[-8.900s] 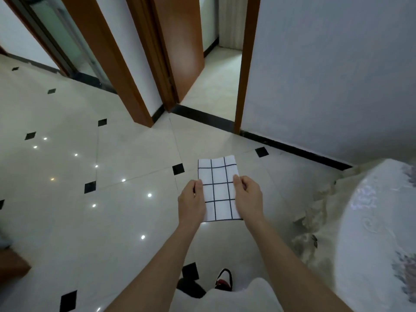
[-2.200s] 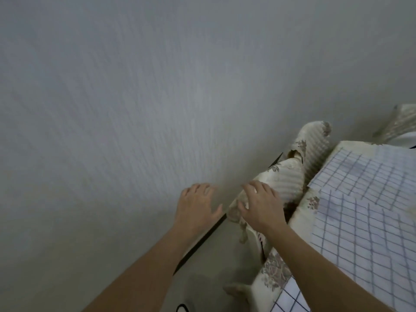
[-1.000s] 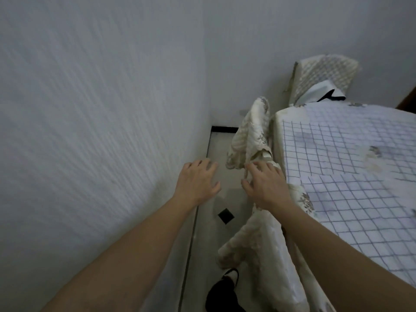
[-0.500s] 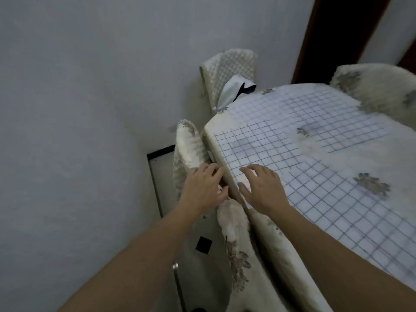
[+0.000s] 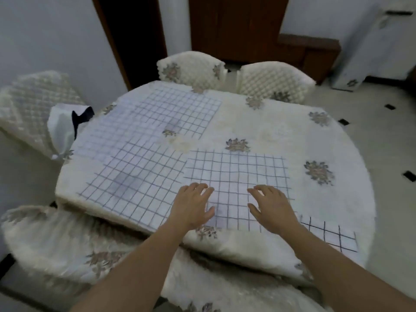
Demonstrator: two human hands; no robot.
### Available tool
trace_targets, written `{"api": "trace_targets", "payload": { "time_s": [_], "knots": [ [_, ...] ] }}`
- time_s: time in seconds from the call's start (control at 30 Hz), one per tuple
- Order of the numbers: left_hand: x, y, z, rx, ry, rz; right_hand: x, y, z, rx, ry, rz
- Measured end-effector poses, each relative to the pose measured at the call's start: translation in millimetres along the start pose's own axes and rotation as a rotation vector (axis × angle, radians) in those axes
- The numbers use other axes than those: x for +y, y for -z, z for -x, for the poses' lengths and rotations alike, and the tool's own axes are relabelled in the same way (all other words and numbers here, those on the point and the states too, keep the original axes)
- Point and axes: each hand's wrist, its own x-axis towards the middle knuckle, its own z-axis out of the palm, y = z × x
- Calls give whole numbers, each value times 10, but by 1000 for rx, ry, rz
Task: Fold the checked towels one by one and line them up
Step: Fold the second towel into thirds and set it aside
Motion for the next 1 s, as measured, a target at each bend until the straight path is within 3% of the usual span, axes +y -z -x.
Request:
{"api": "trace_targets", "payload": {
  "time_s": [0.17,0.47,0.73,1.0],
  "knots": [
    [-25,-428,-28,-151,-225,46,366,-183,435,-131,-168,34],
    [-36,-1105,-33,-166,-407,2,473,-695,666,-289,-162,-17],
    [-51,-1258,3,-48,-409,-28,467,-982,625,-163,-61,24],
    [-155,-1301,-9,26,-471,-33,467,-1018,603,-178,-79,64]
  ]
}}
